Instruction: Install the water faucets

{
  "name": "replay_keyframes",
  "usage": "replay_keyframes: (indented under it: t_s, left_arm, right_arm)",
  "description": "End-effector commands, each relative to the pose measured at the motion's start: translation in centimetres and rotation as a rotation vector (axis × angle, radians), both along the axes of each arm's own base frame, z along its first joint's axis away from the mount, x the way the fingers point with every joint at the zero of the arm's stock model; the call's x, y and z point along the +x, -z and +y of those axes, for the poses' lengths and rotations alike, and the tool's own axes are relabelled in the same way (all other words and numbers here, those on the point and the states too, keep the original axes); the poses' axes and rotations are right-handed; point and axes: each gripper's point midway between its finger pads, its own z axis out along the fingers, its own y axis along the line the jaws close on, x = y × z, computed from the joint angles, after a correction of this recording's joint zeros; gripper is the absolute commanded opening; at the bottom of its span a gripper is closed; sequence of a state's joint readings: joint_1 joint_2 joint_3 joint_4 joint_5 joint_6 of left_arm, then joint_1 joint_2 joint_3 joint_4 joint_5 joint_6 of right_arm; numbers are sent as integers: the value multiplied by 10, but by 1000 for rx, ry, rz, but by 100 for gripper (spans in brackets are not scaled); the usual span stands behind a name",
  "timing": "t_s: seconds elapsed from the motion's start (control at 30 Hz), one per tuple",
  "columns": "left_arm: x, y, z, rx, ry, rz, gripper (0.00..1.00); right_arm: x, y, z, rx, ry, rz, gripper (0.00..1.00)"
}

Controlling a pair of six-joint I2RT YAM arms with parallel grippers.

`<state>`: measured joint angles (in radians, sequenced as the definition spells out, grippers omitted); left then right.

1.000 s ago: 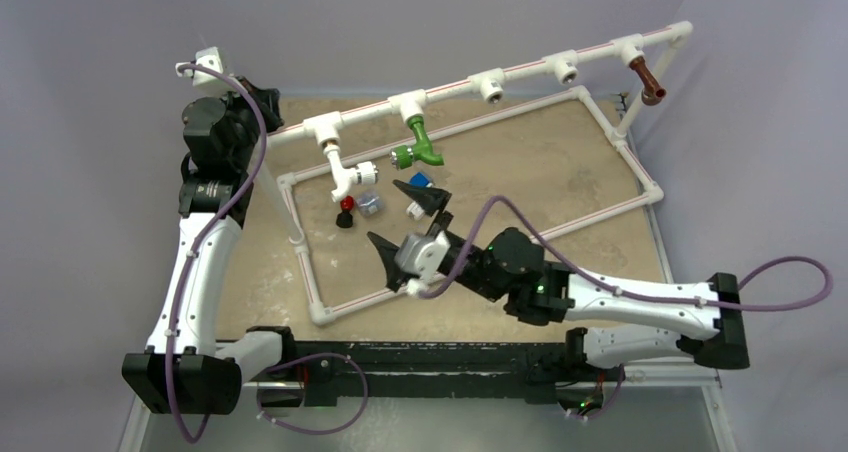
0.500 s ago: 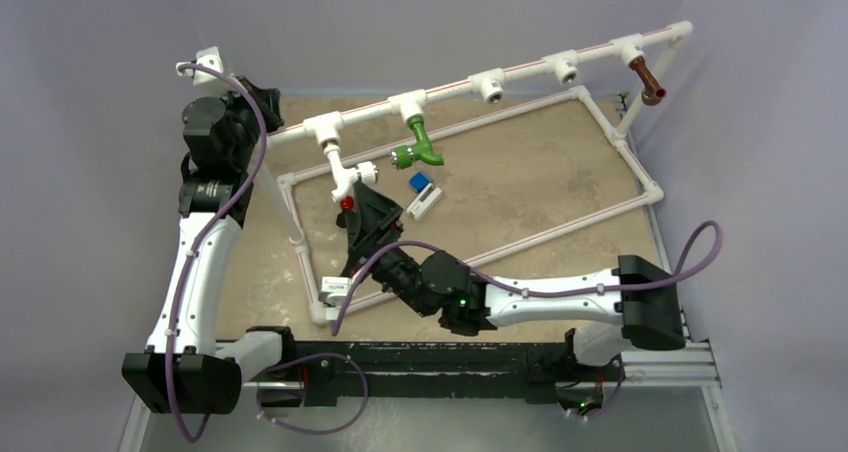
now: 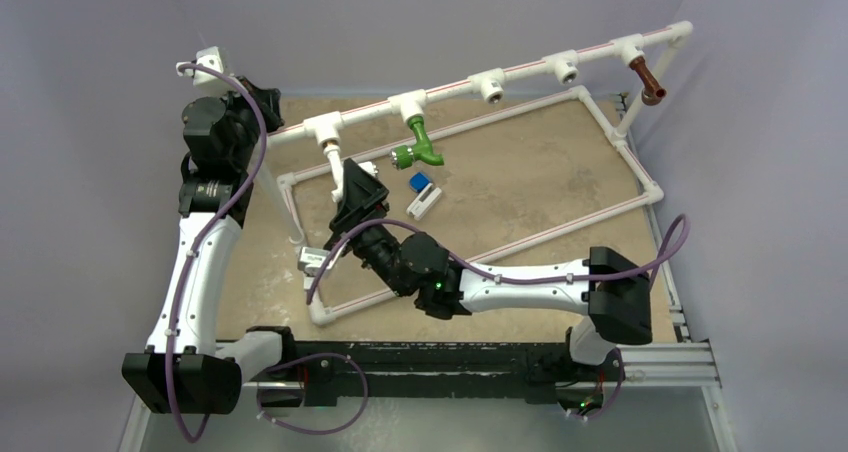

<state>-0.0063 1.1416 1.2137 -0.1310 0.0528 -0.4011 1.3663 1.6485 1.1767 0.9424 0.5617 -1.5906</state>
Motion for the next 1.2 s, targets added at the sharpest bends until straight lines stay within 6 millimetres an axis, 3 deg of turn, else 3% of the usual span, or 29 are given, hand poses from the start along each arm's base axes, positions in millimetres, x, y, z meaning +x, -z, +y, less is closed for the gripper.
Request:
replay_keyframes:
  t_s: [0.0, 0.37, 0.57, 0.8, 1.17]
  left_arm:
    - [-28, 138, -7, -9, 47, 476, 0]
    - [-27, 138, -7, -9, 48, 476, 0]
    - [-28, 138, -7, -8, 48, 476, 0]
    - [-28, 138, -7, -8, 49, 476, 0]
    - [-28, 136, -7, -9, 50, 470, 0]
  right_arm:
    - [5, -27, -9, 114, 24, -5, 70]
    - [14, -9, -5, 162, 25, 77, 37]
    - [20, -5, -9, 270, 47, 158, 0]
    - [20, -10, -9, 547, -14, 335, 0]
    - [9, -20, 9, 1103, -272, 768, 0]
